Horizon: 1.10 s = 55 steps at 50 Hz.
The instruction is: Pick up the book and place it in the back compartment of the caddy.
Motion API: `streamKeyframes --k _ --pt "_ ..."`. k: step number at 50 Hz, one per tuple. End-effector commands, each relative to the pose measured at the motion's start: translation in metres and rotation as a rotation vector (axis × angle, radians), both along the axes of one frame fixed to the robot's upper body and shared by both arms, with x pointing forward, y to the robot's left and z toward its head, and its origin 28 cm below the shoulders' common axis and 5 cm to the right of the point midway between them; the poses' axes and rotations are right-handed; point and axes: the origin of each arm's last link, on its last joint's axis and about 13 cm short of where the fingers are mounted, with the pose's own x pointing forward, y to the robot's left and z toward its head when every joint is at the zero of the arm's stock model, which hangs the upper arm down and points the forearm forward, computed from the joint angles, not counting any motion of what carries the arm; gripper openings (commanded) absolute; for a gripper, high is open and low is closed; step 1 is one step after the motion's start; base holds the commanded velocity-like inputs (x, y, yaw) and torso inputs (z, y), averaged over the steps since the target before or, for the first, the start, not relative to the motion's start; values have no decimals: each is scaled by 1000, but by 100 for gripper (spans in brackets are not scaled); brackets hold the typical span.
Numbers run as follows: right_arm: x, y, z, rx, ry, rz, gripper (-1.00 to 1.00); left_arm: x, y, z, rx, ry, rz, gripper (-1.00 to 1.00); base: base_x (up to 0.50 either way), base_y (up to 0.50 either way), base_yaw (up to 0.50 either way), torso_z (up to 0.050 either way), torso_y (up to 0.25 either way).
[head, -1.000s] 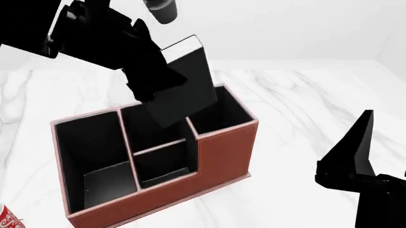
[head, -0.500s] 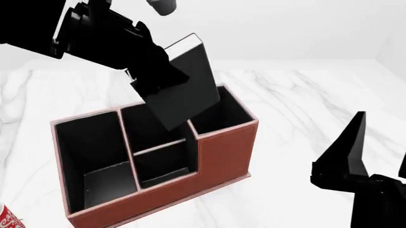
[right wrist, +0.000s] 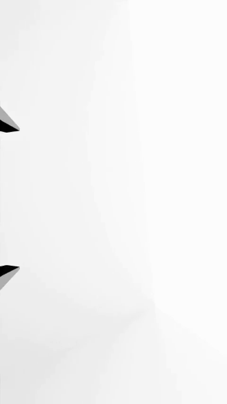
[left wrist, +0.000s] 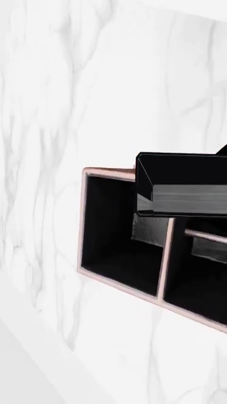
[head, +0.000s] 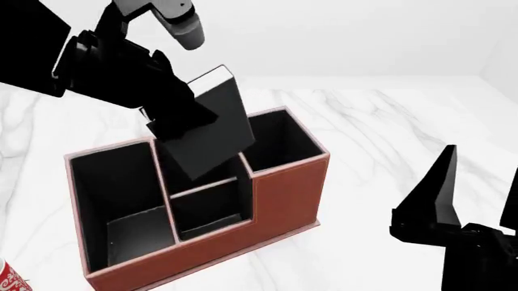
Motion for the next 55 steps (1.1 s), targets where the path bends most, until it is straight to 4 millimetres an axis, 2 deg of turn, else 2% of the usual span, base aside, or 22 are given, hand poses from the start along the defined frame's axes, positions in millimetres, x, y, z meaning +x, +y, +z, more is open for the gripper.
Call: streamKeyframes --k 1,11,18,35,47,55 --pt "0 1 -1 -16 -3 -5 100 -5 -4 4 77 -14 -31 -100 0 0 0 0 0" --pt "1 0 -2 -12 3 -2 100 -4 -16 17 84 -56 -63 -100 0 0 0 1 2" --pt "0 0 -2 -14 -1 -2 100 -1 -22 11 86 -67 -85 -100 0 0 0 0 1" --pt "0 0 -2 -11 5 -4 100 8 -16 -3 136 -50 -47 -100 0 0 0 0 1" --pt "1 0 -2 -15 5 0 100 8 -17 17 159 -106 -28 -100 0 0 0 1 1" --pt "1 1 -3 -15 8 0 100 12 -20 5 176 -88 -37 -100 0 0 0 0 1"
